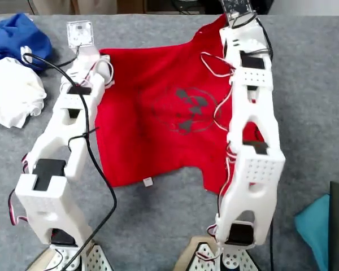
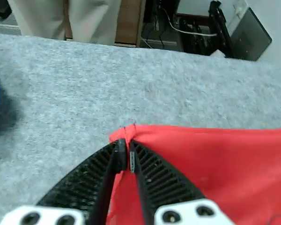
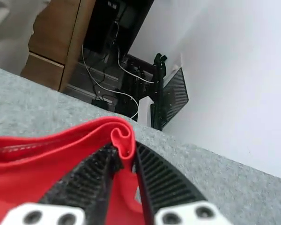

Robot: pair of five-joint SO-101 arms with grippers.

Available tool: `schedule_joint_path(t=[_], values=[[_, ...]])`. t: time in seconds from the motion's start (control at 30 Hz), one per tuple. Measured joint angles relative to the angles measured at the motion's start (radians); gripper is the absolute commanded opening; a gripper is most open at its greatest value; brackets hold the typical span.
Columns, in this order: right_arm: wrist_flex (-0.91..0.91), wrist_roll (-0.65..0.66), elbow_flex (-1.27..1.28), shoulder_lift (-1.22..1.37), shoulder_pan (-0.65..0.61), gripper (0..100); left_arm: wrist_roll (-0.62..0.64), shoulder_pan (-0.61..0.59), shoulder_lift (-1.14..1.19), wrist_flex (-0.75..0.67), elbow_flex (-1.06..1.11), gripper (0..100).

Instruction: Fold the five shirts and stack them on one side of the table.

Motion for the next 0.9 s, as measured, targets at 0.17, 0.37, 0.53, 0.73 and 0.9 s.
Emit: schedule_joint_path(t=[0.17, 0.37, 0.53, 0.73, 0.9], values=[[0.015, 0.000, -0.262, 0.161, -0.002, 0.5, 0.009, -0.014, 0.031, 0.000, -0.020, 2], [0.074, 0.000, -0.569, 0.351, -0.002, 0.5, 0.009, -0.014, 0.044, 0.000, -0.020, 2], [0.074, 0.000, -0.761, 0.503, -0.020, 0.5, 0.009, -0.014, 0.069, 0.000, -0.020, 2], [-0.002, 0.000, -0.934, 0.655, -0.048, 0.5, 0.009, -0.014, 0.098, -0.003, -0.020, 2], [-0.003, 0.000, -1.000, 0.706, -0.046, 0.5, 0.009, -0.028, 0.098, -0.006, -0.021, 2]])
